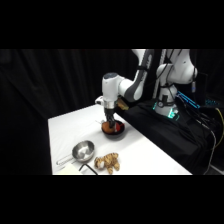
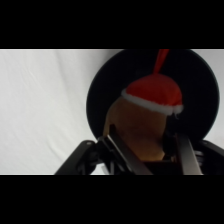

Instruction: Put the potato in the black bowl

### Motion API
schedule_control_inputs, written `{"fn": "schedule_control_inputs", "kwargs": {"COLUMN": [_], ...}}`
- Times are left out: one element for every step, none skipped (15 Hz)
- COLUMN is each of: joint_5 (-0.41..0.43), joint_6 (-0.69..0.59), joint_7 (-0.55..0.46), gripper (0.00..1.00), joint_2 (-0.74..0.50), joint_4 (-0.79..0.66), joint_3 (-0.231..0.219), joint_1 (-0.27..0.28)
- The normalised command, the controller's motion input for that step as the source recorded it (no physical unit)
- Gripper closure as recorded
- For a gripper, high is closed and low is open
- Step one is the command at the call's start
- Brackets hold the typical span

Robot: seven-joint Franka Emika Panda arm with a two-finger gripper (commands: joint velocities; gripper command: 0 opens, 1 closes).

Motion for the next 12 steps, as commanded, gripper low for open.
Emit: {"fn": "schedule_control_inputs", "kwargs": {"joint_5": [0.144,0.145,0.113,0.068,0.070,0.066,0.052,0.097,0.115,0.101,0.101,0.117], "joint_6": [-0.39,-0.44,-0.47,-0.52,-0.56,-0.58,-0.59,-0.59,-0.59,-0.55,-0.49,-0.37], "joint_7": [-0.21,-0.21,-0.18,-0.13,-0.14,-0.13,-0.12,-0.17,-0.18,-0.17,-0.18,-0.20], "gripper": [0.03,0.00,0.00,0.00,0.00,0.00,0.00,0.00,0.00,0.00,0.00,0.00], "joint_2": [-0.38,-0.46,-0.50,-0.54,-0.56,-0.56,-0.56,-0.55,-0.52,-0.45,-0.36,-0.28], "joint_4": [0.06,0.04,0.03,0.03,0.05,0.07,0.08,0.10,0.13,0.15,0.19,0.20], "joint_3": [-0.068,-0.050,-0.048,-0.044,-0.017,0.006,0.027,0.052,0.063,0.067,0.064,0.059], "joint_1": [0.105,0.099,0.100,0.102,0.086,0.069,0.055,0.038,0.029,0.018,0.007,0.003]}}
